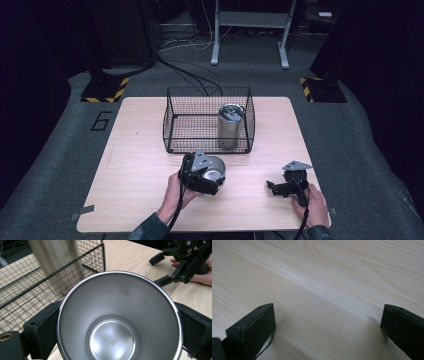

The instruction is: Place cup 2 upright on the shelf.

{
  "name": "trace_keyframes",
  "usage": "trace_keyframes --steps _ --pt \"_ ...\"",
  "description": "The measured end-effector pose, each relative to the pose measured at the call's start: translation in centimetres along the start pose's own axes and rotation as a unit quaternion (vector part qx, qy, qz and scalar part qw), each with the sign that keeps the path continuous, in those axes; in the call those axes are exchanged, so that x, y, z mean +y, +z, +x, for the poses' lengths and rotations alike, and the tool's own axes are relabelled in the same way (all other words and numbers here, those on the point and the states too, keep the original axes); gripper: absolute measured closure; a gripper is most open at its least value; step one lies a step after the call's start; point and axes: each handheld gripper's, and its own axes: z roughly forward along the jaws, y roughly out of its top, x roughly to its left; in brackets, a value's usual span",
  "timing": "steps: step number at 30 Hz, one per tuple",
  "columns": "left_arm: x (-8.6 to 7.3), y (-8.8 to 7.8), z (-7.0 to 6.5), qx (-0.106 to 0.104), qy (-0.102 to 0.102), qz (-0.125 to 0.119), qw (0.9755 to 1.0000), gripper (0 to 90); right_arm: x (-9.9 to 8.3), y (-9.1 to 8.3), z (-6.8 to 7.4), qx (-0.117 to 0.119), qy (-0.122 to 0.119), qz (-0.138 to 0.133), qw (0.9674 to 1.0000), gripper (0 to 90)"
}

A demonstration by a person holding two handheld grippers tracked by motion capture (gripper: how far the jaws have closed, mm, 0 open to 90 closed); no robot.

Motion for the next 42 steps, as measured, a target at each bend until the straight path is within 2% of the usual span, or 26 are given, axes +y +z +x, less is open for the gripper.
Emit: trace_keyframes --steps 7,16,25,36,42 --pt "0.1 -0.7 1.2 0.014 -0.014 -0.013 0.9997 5.9 0.0 0.0 0.0 0.0 0.0 0.0 1.0 0.0" --pt "0.4 -1.3 2.4 0.023 -0.017 -0.014 0.9995 5.9 0.0 0.0 0.0 0.0 0.0 0.0 1.0 0.0" --pt "1.3 -1.9 3.7 0.039 -0.013 -0.016 0.999 5.9 0.0 0.0 0.0 0.0 0.0 0.0 1.0 0.0" --pt "2.3 -2.3 5.5 0.044 -0.024 -0.015 0.9986 5.9 0.0 0.0 0.0 0.0 0.0 0.0 1.0 0.0" --pt "3.2 -2.8 6.7 0.056 -0.03 -0.029 0.9976 5.9 0.0 0.0 0.0 0.0 0.0 0.0 1.0 0.0"
